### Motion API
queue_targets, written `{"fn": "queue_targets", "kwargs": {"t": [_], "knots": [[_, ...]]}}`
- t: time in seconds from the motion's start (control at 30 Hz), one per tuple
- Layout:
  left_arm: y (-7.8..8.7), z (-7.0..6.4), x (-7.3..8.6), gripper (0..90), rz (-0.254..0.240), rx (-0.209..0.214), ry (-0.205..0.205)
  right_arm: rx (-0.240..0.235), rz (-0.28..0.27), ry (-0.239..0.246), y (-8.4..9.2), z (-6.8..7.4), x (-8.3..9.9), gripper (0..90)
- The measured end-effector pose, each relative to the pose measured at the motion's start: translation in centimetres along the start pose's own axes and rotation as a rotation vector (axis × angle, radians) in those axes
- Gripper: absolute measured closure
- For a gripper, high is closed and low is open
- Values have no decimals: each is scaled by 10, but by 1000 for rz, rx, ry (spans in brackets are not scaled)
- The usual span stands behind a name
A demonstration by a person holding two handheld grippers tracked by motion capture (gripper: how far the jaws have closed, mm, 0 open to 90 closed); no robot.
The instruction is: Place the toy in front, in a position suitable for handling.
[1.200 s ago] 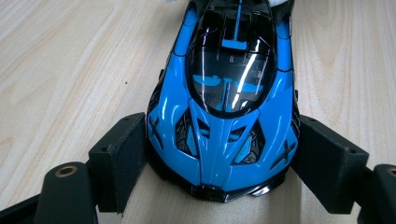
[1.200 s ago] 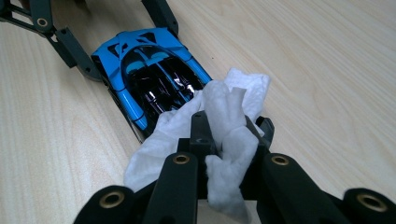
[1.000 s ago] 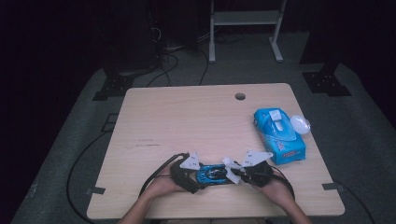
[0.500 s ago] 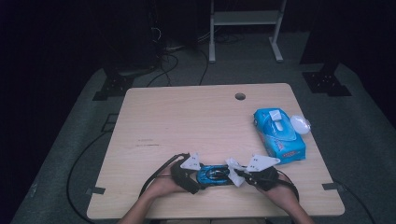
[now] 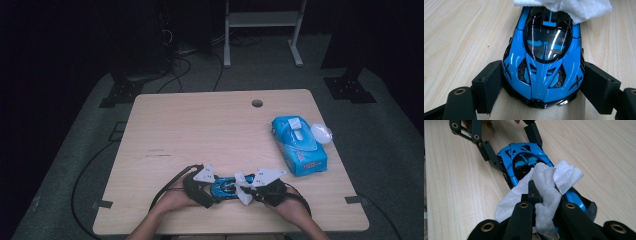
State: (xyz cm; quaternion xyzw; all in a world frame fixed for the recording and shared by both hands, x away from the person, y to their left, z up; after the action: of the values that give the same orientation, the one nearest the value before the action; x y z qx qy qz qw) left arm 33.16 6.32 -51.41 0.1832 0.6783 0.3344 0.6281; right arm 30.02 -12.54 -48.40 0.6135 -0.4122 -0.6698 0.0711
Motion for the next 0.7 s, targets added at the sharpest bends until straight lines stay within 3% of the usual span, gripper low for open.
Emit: {"fn": "queue_targets", "kwargs": {"t": [0.2,0.4,0.43,0.7], "knots": [[-1,-1,-1,226,-9,3,-1,20,2,-52,14,-16,15,841],[-1,-1,-1,227,-6,5,-1,4,-3,-59,8,-11,11,842],[-1,-1,-1,227,-8,5,1,4,-5,-43,5,-8,8,841],[-1,-1,-1,228,-8,5,-4,16,6,-67,12,-15,15,842]]}}
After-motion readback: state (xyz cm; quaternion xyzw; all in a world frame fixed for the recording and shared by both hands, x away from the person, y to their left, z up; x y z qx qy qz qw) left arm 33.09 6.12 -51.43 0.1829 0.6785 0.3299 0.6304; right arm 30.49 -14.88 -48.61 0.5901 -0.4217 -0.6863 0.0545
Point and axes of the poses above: each handheld gripper's, and its own axes: y roughly backward along the jaws, x roughly out of its underside, z roughly to its left, the point moved 5 cm from there along -y, roughly forward along the jaws, and after that the axes turned 1 degree about -z, right-handed, at the moved point
